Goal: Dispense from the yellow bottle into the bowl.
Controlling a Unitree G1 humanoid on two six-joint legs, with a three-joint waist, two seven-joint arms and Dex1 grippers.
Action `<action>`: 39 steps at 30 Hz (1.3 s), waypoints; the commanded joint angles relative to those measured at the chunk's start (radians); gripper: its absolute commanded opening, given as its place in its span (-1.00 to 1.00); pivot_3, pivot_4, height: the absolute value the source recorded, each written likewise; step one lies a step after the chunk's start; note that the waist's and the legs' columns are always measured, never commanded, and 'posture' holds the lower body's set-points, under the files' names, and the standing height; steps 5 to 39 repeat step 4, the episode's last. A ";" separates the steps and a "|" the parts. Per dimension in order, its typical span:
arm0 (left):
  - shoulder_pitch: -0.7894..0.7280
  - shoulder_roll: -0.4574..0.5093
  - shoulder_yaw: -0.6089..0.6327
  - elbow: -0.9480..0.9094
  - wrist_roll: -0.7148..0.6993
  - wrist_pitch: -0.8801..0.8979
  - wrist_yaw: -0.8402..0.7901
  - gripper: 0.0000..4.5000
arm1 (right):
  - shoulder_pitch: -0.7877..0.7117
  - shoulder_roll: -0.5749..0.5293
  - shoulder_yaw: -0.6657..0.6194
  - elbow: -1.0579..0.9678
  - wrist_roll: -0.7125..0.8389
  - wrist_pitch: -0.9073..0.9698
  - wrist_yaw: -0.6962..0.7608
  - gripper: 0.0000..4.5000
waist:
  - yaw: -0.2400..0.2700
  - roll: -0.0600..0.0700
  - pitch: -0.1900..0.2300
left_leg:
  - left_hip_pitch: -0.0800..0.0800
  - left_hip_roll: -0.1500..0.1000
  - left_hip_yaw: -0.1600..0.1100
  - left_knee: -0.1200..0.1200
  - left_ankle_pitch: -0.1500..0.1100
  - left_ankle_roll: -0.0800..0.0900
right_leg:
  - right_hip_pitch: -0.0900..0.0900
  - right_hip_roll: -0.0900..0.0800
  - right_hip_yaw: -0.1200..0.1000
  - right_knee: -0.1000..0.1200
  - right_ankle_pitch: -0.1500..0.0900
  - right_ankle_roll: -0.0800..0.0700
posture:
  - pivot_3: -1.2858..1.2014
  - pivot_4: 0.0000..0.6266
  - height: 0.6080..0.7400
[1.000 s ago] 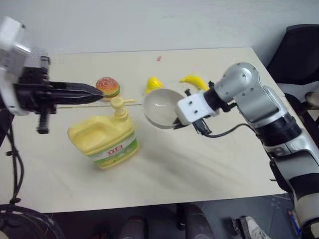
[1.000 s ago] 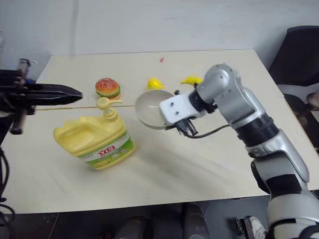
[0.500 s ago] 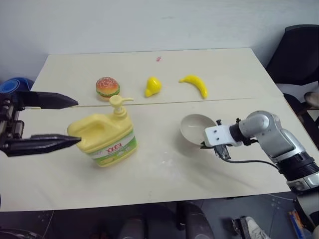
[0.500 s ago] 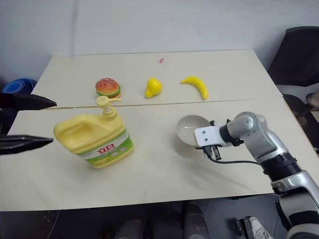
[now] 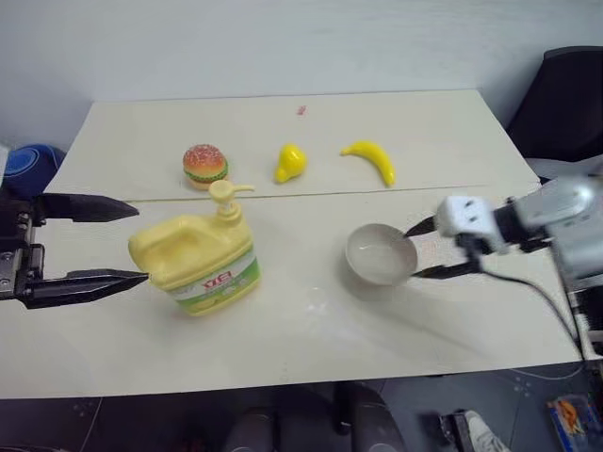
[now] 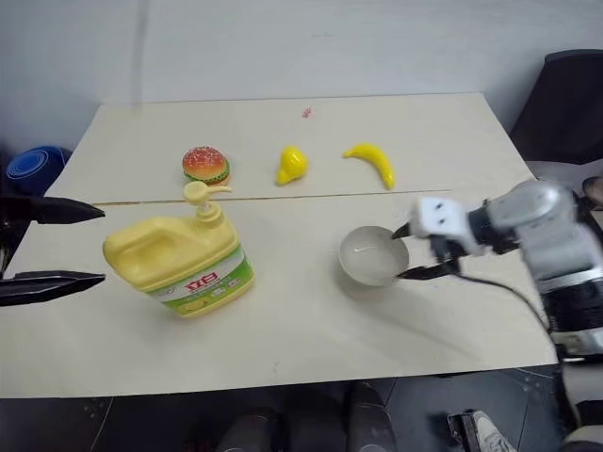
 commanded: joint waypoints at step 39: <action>0.027 -0.003 0.099 0.023 0.028 -0.014 -0.001 1.00 | -0.065 -0.161 -0.092 0.046 0.260 0.172 0.074 0.72 | -0.006 -0.001 0.000 | 0.001 0.001 0.002 0.000 -0.001 0.001 | 0.000 0.000 0.000 -0.001 0.000 0.000 | 0.03 -0.52 1.00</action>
